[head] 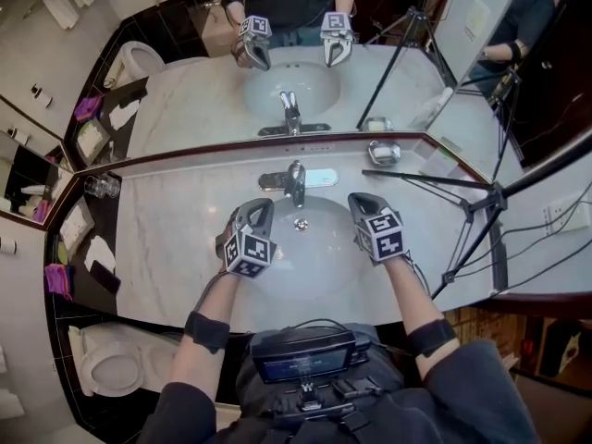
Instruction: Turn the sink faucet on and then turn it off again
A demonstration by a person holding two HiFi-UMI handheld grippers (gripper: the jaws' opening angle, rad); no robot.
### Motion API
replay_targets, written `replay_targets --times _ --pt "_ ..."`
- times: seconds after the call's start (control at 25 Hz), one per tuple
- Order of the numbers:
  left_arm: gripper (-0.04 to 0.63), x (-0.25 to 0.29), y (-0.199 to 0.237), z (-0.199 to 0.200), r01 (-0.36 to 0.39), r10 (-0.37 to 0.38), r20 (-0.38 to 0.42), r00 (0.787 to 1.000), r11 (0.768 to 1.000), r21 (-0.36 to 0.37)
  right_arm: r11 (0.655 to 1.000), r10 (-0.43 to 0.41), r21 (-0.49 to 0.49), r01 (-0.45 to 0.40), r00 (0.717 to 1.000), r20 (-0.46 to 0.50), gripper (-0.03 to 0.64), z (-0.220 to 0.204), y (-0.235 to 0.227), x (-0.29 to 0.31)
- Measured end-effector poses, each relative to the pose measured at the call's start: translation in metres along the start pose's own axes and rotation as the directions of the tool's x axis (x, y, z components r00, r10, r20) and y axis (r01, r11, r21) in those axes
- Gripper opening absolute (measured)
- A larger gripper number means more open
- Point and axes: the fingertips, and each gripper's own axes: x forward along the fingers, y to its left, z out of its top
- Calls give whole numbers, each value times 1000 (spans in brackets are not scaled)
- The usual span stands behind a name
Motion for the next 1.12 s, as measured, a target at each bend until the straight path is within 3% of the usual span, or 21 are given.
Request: replay_targets --times 0.08,0.2,0.32,0.76,1.12 --pt "0 -9 7 0 5 0 31 1000 986 -164 1000 8 -11 -8 1000 6 18 3 3 -2" --pt "0 -26 22 -8 9 17 65 998 923 -384 1000 12 -18 -12 1000 15 18 6 8 -7" --pt "0 -42 35 -19 -15 53 67 996 880 -475 1000 15 -23 -15 1000 22 18 8 12 -11" --pt "0 -79 40 -27 -30 88 85 992 849 -528 999 13 -34 -11 999 32 18 8 25 -22" --pt "0 -79 35 -31 -41 86 67 994 865 -501 999 9 -33 -8 999 33 18 3 25 -23"
